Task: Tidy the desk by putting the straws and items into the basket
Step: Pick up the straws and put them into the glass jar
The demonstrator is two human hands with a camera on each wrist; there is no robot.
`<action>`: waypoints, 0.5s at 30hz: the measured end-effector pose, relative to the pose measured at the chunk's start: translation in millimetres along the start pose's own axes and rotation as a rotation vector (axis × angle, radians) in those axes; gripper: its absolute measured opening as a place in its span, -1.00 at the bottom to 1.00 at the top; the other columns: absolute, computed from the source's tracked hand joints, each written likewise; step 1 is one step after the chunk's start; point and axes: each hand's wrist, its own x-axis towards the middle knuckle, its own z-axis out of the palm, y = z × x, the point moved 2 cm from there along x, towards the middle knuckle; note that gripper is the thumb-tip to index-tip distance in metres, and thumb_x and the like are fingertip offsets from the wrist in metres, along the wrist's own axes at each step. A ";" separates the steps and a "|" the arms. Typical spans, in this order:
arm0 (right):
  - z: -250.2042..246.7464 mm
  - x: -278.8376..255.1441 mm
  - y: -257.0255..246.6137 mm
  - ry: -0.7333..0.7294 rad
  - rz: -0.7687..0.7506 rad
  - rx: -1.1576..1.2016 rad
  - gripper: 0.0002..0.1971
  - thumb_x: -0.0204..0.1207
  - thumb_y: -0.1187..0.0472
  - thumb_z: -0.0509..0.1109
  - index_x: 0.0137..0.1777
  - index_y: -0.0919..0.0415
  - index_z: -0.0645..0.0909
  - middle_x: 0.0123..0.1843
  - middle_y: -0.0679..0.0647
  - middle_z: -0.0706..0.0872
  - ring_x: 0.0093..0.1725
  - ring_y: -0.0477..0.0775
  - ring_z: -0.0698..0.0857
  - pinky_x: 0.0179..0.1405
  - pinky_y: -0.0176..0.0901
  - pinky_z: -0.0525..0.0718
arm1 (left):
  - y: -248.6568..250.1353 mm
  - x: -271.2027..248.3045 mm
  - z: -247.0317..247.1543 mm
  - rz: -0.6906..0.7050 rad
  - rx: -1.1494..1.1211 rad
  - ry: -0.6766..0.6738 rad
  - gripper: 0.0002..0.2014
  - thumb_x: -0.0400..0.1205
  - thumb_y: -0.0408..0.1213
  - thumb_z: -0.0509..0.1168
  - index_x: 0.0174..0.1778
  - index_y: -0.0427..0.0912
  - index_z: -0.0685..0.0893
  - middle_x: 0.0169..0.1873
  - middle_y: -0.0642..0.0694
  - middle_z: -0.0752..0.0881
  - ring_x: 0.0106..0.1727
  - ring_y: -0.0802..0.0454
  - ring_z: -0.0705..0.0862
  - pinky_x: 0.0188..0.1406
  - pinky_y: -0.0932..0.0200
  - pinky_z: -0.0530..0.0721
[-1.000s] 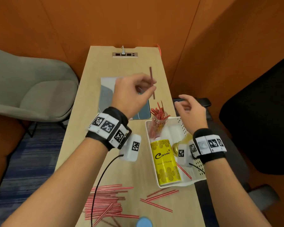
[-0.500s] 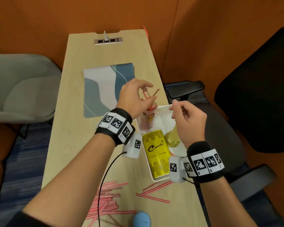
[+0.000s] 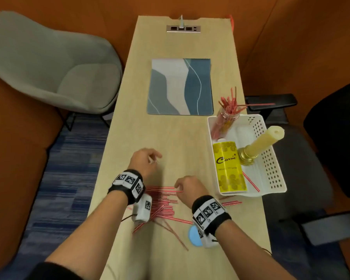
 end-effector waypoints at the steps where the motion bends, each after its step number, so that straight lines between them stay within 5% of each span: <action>1: 10.4 1.0 2.2 0.008 0.020 -0.044 -0.75 0.52 0.24 0.47 0.19 0.06 0.73 0.11 0.05 0.70 0.10 0.05 0.68 0.20 -0.16 0.64 | -18.6 -7.5 1.8 -0.054 0.035 -0.027 -0.70 0.47 -0.47 0.35 -0.14 0.07 0.79 -0.20 0.05 0.75 -0.31 0.26 0.58 -0.23 0.24 0.58; 5: 28.8 -1.7 8.1 0.083 0.072 -0.091 -0.89 0.55 0.18 0.47 0.03 0.08 0.76 0.07 0.05 0.65 0.07 0.06 0.69 0.08 -0.18 0.64 | -63.5 -31.3 9.3 -0.145 0.060 -0.086 -0.84 0.47 -0.37 0.46 -0.18 0.01 0.84 -0.22 0.01 0.78 -0.18 0.05 0.71 -0.06 0.19 0.71; 9: 27.9 -5.9 8.7 0.096 0.058 -0.147 -0.88 0.56 0.18 0.40 -0.04 0.12 0.78 0.04 0.12 0.68 0.09 0.13 0.66 0.05 -0.09 0.62 | -73.4 -40.9 16.5 -0.100 0.088 -0.180 -0.82 0.36 -0.14 0.64 -0.16 0.06 0.84 -0.19 0.05 0.78 -0.16 0.11 0.72 -0.02 0.18 0.72; 15: 9.1 -14.2 11.0 0.088 0.102 -0.175 -0.84 0.60 0.19 0.30 0.03 0.10 0.71 0.03 0.12 0.76 0.05 0.17 0.71 0.02 -0.07 0.65 | -74.2 -35.7 25.2 -0.037 0.142 -0.172 -0.91 0.41 -0.16 0.61 -0.23 0.03 0.85 -0.23 0.13 0.77 -0.18 0.17 0.71 0.00 0.23 0.71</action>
